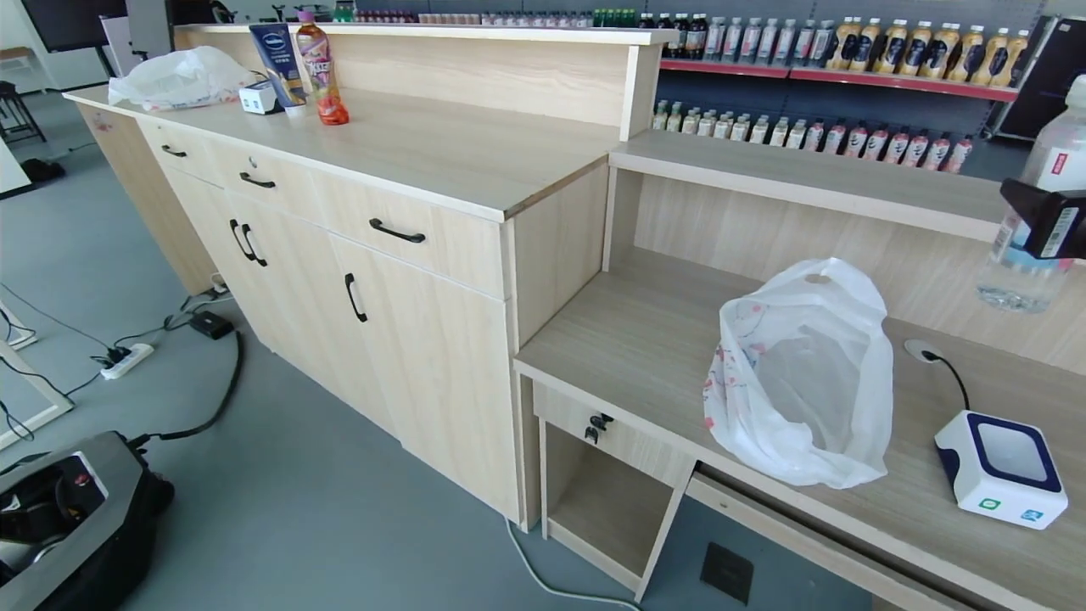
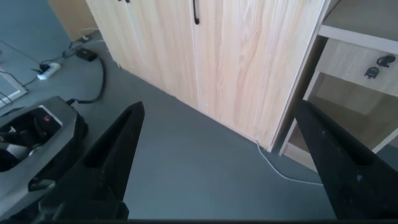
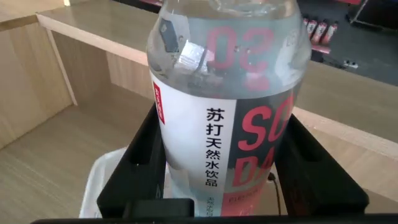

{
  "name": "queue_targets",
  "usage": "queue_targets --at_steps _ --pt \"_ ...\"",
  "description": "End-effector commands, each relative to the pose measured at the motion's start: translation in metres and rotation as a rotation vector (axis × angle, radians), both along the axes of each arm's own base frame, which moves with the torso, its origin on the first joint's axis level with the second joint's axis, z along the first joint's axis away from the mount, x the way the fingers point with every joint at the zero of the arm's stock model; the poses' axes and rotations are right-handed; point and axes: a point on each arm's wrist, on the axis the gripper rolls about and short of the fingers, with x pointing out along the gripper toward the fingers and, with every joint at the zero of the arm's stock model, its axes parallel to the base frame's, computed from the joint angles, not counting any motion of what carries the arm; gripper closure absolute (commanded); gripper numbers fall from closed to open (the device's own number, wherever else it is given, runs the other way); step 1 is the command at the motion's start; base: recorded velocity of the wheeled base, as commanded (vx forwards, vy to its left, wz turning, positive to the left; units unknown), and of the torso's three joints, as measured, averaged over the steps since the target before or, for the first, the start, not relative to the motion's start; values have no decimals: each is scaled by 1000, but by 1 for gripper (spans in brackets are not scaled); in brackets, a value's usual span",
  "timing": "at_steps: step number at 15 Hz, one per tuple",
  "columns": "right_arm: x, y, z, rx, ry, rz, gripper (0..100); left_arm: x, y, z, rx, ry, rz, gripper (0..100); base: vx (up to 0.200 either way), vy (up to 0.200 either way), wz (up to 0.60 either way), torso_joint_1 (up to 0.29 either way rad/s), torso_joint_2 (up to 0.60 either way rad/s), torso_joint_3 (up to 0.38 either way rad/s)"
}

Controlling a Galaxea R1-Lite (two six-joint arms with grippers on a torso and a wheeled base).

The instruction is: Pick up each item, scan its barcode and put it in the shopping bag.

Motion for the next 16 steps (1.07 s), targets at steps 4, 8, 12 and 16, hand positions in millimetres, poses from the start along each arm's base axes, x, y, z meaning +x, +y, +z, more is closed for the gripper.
queue_targets --at_steps 4,8,12,16 --pt "87 -1 -65 144 168 107 100 0 0 0 0 0 1 0 0 0 0 0 0 0" --pt "134 -7 -109 119 118 264 100 0 0 0 0 0 1 0 0 0 0 0 0 0" --pt "154 -20 -133 67 133 262 100 0 0 0 0 0 1 0 0 0 0 0 0 0" --pt "170 -34 -158 75 151 236 100 0 0 0 0 0 1 0 0 0 0 0 0 0"
